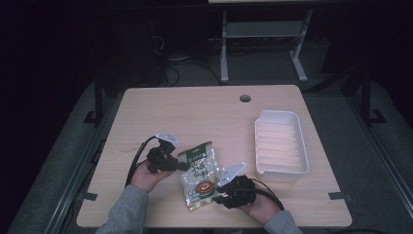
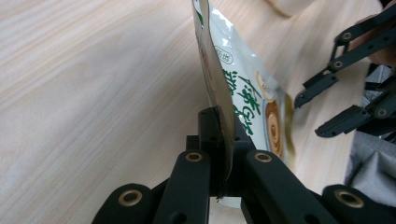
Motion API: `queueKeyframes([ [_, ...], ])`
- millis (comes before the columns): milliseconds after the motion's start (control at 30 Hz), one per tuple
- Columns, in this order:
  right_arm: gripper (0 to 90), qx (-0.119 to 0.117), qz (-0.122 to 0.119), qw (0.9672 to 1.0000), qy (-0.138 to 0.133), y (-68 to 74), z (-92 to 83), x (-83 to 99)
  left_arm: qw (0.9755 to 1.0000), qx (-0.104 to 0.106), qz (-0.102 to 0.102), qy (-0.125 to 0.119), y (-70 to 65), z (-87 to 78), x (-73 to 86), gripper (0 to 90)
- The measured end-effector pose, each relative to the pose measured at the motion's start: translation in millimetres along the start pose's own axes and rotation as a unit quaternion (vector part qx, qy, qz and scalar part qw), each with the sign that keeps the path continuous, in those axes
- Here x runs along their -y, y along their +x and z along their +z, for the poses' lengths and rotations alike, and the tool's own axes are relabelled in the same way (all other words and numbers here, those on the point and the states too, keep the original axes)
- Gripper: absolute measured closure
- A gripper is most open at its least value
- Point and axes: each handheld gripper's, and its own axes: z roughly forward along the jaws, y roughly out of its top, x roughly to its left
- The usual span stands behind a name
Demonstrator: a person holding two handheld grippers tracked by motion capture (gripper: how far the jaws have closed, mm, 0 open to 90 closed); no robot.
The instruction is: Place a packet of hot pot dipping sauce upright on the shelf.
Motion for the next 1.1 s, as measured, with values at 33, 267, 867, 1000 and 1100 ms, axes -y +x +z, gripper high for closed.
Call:
queueKeyframes([
  [33, 56.2, -0.002, -0.004, 1.0, 0.0, 1.2, -1.7, 0.6, 1.0, 0.003, -0.001, -0.006, -2.2, -1.5, -1.1, 89.5],
  [267, 45.0, -0.017, -0.056, 0.9983, -0.004, 13.0, -6.5, 1.1, 0.9994, 0.014, 0.022, -0.022, -18.3, -16.2, -15.6, 89.5],
  [867, 39.6, -0.032, -0.13, 0.991, 0.015, 27.8, -1.0, -1.8, 0.9952, -0.006, 0.091, -0.033, -49.9, -32.1, -70.5, 89.6],
  [1000, 39.0, -0.029, -0.134, 0.9902, 0.028, 27.2, 3.8, -1.3, 0.994, 0.002, 0.103, -0.036, -53.7, -31.6, -83.0, 89.6],
  [1100, 38.6, -0.029, -0.136, 0.9898, 0.029, 27.3, 4.7, -1.5, 0.9932, 0.005, 0.109, -0.04, -56.8, -31.7, -90.7, 89.6],
])
